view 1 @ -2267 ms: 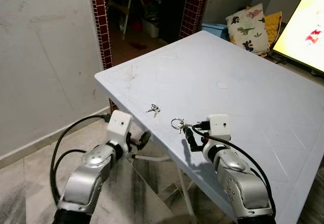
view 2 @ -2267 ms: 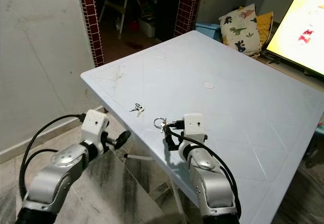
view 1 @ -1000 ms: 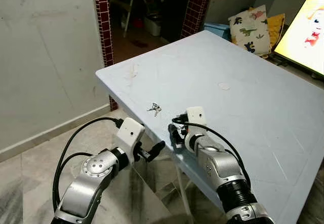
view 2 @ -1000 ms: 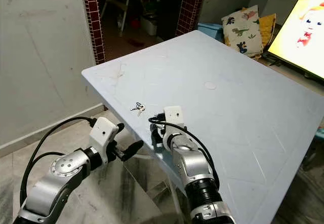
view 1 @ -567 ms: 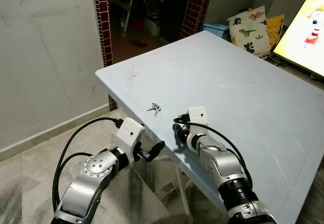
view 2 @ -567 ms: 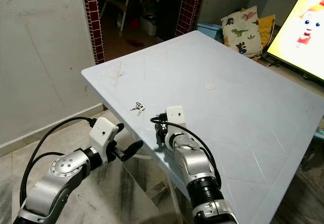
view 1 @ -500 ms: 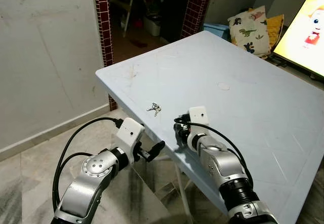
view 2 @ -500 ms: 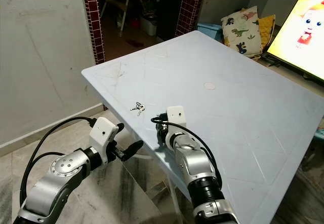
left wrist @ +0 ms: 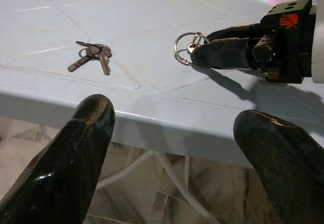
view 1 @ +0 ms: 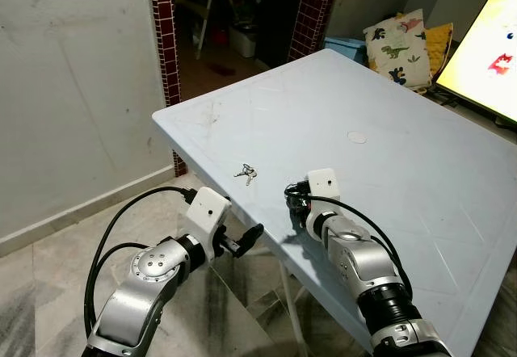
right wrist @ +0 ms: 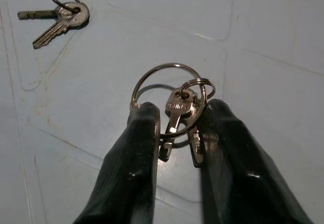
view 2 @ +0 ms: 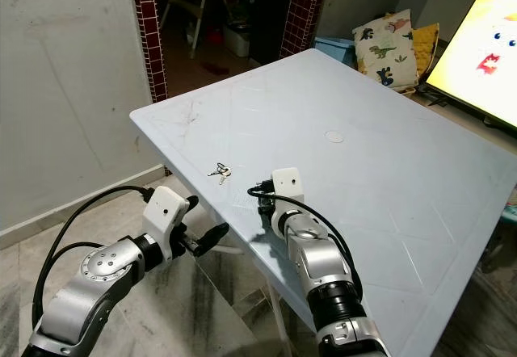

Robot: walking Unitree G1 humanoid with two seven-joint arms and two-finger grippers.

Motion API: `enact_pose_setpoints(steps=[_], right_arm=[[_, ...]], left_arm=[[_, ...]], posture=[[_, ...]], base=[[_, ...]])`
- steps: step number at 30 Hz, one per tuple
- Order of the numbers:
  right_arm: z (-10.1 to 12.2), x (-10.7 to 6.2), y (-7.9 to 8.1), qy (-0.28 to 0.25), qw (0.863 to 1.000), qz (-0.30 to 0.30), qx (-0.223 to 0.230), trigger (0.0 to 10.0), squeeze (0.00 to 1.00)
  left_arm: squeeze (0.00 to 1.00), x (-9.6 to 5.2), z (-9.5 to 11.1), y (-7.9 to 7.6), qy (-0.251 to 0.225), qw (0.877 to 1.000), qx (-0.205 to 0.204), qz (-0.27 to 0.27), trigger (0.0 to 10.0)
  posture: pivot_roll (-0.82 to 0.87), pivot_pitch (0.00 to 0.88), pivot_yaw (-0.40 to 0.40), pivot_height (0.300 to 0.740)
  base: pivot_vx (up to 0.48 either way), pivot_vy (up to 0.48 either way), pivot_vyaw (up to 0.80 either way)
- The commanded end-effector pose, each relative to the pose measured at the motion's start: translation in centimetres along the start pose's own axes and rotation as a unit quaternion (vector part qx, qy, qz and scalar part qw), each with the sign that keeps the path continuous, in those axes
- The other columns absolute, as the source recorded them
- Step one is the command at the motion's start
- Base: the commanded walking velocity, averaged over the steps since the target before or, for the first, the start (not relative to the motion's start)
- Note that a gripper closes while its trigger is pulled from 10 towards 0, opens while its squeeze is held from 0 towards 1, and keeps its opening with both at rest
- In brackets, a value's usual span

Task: Hang keys on a hook

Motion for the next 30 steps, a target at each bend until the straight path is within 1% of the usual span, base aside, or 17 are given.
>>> enact_pose_setpoints(steps=[1, 9, 13, 18, 19, 20, 21, 22, 24, 27, 30], right_arm=[[-0.1, -0.1, -0.9, -0.003, 1.000, -0.017, 0.006, 0.0, 0.00], [0.2, -0.2, -1.4, -0.015, 1.000, -0.023, 0.013, 0.0, 0.00], [0.5, -0.2, -1.3, -0.023, 0.999, -0.023, 0.017, 0.0, 0.00], [0.4, -0.1, -1.2, -0.020, 0.999, -0.019, 0.018, 0.0, 0.00], [0.3, -0.1, -0.9, -0.015, 1.000, -0.008, 0.015, 0.0, 0.00], [0.4, -0.1, -0.9, -0.019, 1.000, -0.008, 0.013, 0.8, 0.00], [0.4, -0.1, -0.8, -0.022, 1.000, -0.009, 0.011, 0.8, 0.00], [0.6, -0.2, -0.7, -0.027, 0.999, -0.004, 0.017, 10.0, 1.00], [0.8, -0.3, -0.7, -0.032, 0.999, -0.004, 0.021, 10.0, 1.00], [1.1, -0.5, -0.6, -0.037, 0.999, -0.008, 0.006, 10.0, 1.00], [1.3, -0.6, -0.6, -0.042, 0.999, -0.013, 0.002, 10.0, 1.00]], left_arm=[[0.00, 0.2, 0.6, -0.1, -0.010, 1.000, 0.010, -0.002, 10.0], [0.00, 0.2, 0.7, 0.1, -0.012, 1.000, 0.013, 0.001, 10.0], [0.00, 0.2, 0.8, 0.2, -0.012, 1.000, 0.015, 0.002, 10.0], [0.00, 0.3, 0.8, 0.3, -0.013, 1.000, 0.016, 0.003, 10.0], [0.00, 0.4, 0.9, 0.3, -0.014, 1.000, 0.017, 0.004, 10.0], [0.00, 0.4, 0.9, 0.3, -0.014, 1.000, 0.017, 0.004, 10.0], [0.00, 0.4, 0.9, 0.3, -0.015, 1.000, 0.017, 0.004, 10.0], [0.00, 0.4, 0.9, 0.4, -0.015, 1.000, 0.017, 0.005, 10.0], [0.00, 0.4, 0.9, 0.3, -0.015, 1.000, 0.015, 0.005, 10.0], [0.00, 0.4, 0.9, 0.3, -0.015, 1.000, 0.014, 0.006, 10.0], [0.00, 0.4, 0.9, 0.1, -0.015, 1.000, 0.012, 0.005, 10.0]], posture=[[0.09, 0.000, -0.119, 0.740], [0.09, 0.000, -0.119, 0.740], [0.09, 0.000, -0.118, 0.740], [0.09, 0.000, -0.119, 0.740], [0.09, 0.000, -0.119, 0.740], [0.09, 0.000, -0.119, 0.740], [0.09, 0.000, -0.119, 0.740], [0.09, 0.000, -0.119, 0.740], [0.09, 0.000, -0.124, 0.740], [0.09, 0.000, -0.124, 0.740], [0.09, 0.000, -0.125, 0.740]], base=[[0.000, 0.000, 0.00], [0.000, 0.000, 0.00], [0.000, 0.000, 0.00], [0.000, 0.000, 0.00], [0.000, 0.000, 0.00], [0.000, 0.000, 0.00], [0.000, 0.000, 0.00], [0.000, 0.000, 0.00], [0.000, 0.000, 0.00], [0.000, 0.000, 0.00], [0.000, 0.000, 0.00]])
Point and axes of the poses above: a point about 5 cm out from each wrist's last joint towards the gripper, its own x axis pointing out of the wrist towards the gripper, its own z axis along the axis of the wrist's last joint, y = z × x, the point moved 3 cm from there along x, pointing out of the wrist towards the gripper, and after that the axes turned 6 degrees about x, right-handed, at the moved point
